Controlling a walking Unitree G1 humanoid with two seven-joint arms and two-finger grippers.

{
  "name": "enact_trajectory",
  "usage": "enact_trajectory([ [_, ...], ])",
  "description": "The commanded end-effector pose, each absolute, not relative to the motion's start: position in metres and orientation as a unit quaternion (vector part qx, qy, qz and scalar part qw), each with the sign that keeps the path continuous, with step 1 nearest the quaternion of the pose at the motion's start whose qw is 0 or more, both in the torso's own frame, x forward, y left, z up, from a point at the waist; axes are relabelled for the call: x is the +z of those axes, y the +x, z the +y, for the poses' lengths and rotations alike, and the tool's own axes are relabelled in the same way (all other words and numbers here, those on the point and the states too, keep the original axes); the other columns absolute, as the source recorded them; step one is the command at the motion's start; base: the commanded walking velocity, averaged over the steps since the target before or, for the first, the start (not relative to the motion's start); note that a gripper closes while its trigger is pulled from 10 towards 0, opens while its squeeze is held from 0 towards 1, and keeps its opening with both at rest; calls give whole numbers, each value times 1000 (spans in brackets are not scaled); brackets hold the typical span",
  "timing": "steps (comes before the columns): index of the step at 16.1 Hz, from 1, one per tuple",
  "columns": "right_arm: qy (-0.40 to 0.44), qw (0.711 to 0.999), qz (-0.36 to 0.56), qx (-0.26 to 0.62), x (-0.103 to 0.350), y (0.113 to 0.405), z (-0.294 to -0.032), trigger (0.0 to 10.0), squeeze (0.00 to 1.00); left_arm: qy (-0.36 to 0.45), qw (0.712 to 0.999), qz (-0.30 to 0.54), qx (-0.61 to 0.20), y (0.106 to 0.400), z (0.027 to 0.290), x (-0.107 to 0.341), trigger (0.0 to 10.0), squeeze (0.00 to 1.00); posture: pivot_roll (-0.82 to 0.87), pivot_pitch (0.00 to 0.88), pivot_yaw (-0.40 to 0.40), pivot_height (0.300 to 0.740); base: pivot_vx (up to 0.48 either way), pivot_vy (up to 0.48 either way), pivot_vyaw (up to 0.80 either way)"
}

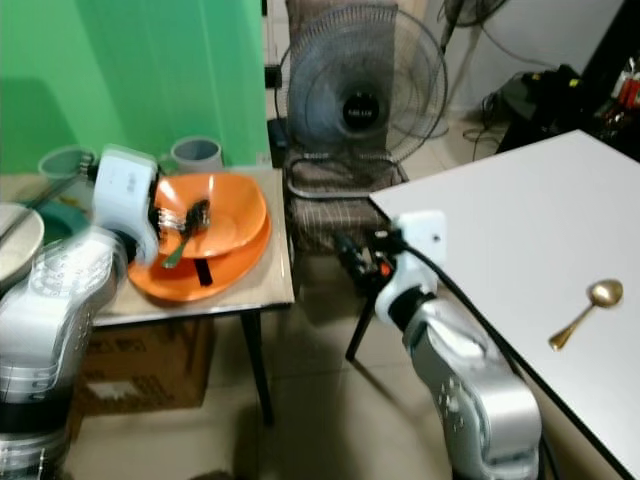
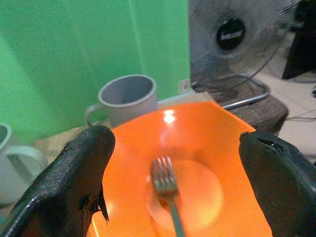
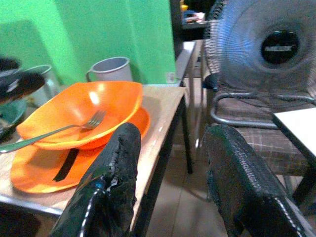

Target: Setting the table

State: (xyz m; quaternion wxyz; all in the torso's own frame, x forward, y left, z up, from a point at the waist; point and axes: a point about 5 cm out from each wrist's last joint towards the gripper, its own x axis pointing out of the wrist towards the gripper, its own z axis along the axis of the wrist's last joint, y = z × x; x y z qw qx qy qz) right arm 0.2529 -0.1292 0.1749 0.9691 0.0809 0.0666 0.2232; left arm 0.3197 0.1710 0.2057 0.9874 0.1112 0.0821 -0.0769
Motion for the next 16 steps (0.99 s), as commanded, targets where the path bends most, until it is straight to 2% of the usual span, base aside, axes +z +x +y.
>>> enact_trajectory([
  [1,76,964,82,241,173,254,-128,10000,0,105,985,116,-71,328,173,200,10000,275,-35,17,-49,740,0,0,0],
  [2,56,958,96,266,175,255,-127,10000,0,84,982,157,-60,341,176,200,10000,0,-40,14,-45,740,0,0,0],
  [3,43,949,106,293,177,254,-126,10000,0,78,974,204,-54,349,179,195,10000,0,-45,10,-43,740,0,0,0],
  [8,10,927,129,351,186,255,-136,10000,0,65,944,317,-60,366,182,184,10000,0,-45,7,-42,740,0,0,0],
  [10,9,923,134,360,190,257,-141,10000,0,48,935,340,-83,371,178,188,10000,0,-34,7,-45,740,0,0,0],
  [16,19,910,156,383,188,253,-140,10000,0,75,918,366,-134,382,166,184,10000,0,-37,3,-35,740,0,0,0],
])
